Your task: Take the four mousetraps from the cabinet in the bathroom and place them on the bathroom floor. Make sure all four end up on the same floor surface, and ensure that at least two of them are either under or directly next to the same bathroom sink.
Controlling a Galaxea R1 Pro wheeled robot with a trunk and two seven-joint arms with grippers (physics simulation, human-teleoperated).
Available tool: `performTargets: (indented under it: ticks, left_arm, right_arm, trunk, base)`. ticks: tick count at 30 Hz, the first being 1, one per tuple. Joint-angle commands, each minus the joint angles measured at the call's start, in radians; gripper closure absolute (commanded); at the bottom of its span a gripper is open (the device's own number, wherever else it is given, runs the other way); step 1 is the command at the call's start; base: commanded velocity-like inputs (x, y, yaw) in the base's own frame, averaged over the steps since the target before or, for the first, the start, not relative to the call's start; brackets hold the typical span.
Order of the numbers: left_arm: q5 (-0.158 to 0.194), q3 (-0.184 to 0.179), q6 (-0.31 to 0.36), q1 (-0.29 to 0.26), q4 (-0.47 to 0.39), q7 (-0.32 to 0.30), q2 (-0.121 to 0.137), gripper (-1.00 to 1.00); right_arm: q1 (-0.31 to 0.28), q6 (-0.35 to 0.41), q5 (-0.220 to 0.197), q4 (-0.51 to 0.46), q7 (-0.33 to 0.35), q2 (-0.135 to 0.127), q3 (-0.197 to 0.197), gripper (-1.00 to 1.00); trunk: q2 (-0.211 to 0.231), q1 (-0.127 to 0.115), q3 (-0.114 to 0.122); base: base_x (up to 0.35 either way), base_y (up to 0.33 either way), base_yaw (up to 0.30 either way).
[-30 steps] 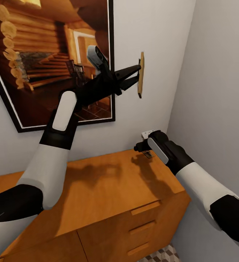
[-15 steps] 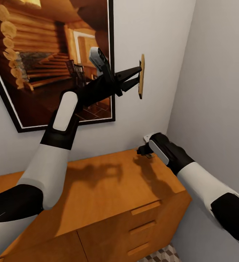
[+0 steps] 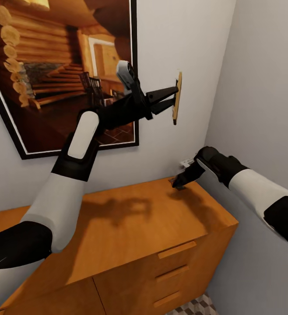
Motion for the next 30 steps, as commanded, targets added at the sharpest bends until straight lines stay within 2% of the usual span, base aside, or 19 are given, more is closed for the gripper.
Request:
performTargets:
  ticks: [1, 2, 6, 11, 23, 30]
  left_arm:
    - [-0.004, -0.003, 0.003, -0.001, 0.001, -0.006, -0.001, 1.00]
    - [-0.004, -0.013, 0.003, -0.001, 0.001, -0.006, -0.001, 1.00]
    - [-0.004, -0.041, 0.002, -0.001, 0.001, -0.006, 0.000, 1.00]
    - [-0.004, -0.053, -0.009, -0.001, -0.002, -0.006, 0.000, 1.00]
    - [0.002, -0.057, -0.016, -0.001, -0.010, -0.006, 0.000, 1.00]
    - [0.001, -0.057, -0.017, -0.001, -0.009, -0.006, 0.001, 1.00]
  right_arm:
    - [-0.006, 0.001, 0.014, 0.000, 0.024, -0.007, 0.008, -1.00]
    - [-0.013, 0.001, 0.032, 0.001, 0.047, -0.014, 0.012, -1.00]
    - [-0.023, -0.001, 0.058, 0.005, 0.080, -0.026, 0.018, -1.00]
    - [-0.025, -0.002, 0.065, 0.003, 0.088, -0.029, 0.020, -1.00]
    - [-0.025, -0.001, 0.060, 0.001, 0.090, -0.029, 0.016, -1.00]
    - [-0.025, -0.002, 0.056, 0.011, 0.087, -0.027, -0.040, -1.00]
  trunk:
    - [-0.001, 0.000, -0.001]
    - [-0.001, 0.000, -0.001]
    - [-0.001, 0.000, -0.001]
    - [-0.001, 0.000, -0.001]
    - [-0.001, 0.000, -0.001]
    - [-0.001, 0.000, -0.001]
  base:
    - [0.000, 0.000, 0.000]
    - [0.000, 0.000, 0.000]
    - [0.000, 0.000, 0.000]
    - [0.032, -0.006, 0.000]
    - [0.059, -0.029, 0.000]
    - [0.001, -0.001, 0.000]
